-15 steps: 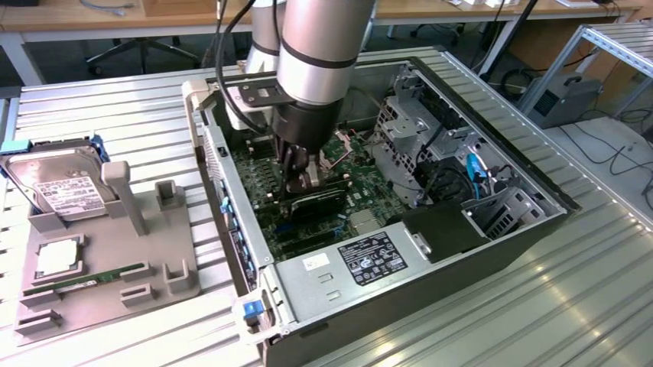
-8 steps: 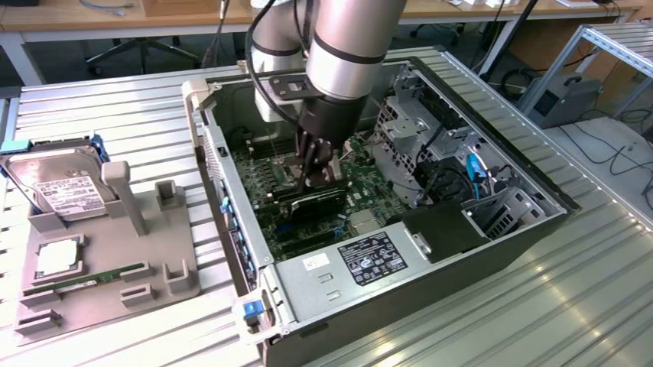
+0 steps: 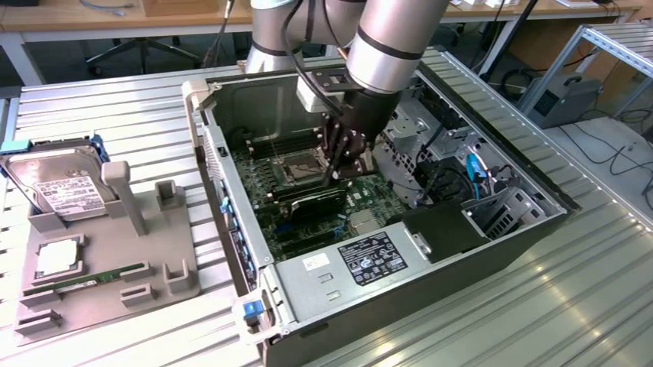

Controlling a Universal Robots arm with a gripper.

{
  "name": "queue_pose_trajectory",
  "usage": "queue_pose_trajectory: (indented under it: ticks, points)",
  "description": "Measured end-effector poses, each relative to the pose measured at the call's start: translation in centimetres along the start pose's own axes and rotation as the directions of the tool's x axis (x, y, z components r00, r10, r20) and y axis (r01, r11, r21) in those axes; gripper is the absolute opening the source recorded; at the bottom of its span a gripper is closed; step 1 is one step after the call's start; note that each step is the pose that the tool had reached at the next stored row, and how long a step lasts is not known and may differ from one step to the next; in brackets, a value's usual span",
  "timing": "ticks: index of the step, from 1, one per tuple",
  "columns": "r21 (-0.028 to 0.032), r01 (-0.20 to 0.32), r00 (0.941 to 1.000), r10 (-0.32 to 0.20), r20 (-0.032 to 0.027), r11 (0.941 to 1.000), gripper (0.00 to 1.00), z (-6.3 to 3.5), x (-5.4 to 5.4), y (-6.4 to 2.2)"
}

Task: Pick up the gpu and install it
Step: 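Press down on the gpu until it lock into place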

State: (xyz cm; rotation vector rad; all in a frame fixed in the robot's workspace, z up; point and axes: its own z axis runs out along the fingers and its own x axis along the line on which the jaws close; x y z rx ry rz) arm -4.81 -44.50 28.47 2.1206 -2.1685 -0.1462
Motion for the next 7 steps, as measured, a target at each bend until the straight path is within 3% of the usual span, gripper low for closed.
queue_pose_trajectory:
  ticks: [7]
  points:
    - [-0.0005,0.0,1.0,0.0,-0.0001,1.0,0.11,-0.02,0.0,-0.12]
